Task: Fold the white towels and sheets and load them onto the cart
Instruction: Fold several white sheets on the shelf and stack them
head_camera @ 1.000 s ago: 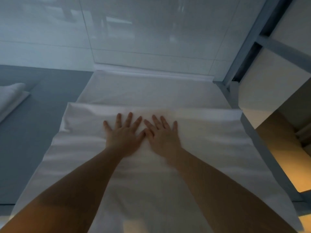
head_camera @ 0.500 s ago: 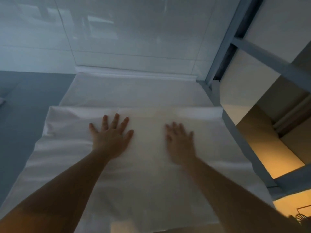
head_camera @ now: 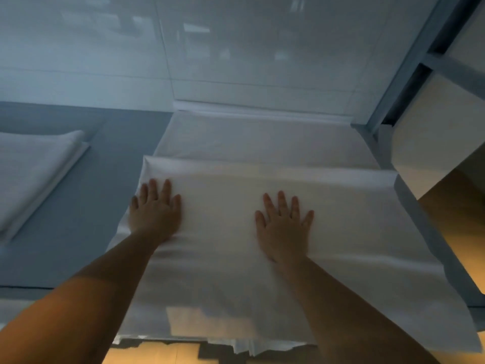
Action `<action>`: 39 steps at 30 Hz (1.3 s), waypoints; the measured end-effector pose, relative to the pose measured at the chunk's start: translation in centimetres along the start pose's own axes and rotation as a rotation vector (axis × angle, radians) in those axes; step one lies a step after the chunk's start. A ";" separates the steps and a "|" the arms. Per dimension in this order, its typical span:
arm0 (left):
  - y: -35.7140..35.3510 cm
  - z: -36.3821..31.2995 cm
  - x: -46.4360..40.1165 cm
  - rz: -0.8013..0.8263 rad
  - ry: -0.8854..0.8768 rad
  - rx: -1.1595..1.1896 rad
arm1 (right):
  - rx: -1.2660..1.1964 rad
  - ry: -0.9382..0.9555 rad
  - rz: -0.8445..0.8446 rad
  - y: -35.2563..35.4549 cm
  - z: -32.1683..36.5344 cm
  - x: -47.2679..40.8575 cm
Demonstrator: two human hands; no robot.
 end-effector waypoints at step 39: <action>-3.1 -15.4 2.2 0.000 -0.308 -0.071 | 0.032 0.184 0.068 0.3 -1.9 -1.4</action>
Point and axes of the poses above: each hand's wrist, its own x-axis away from the middle knuckle, its own y-axis out of the back of the hand, z = x × y, the point moved 1 cm from there along -x, towards the middle knuckle, and after that the axes turned 2 degrees about -x, right-handed, at the moved point
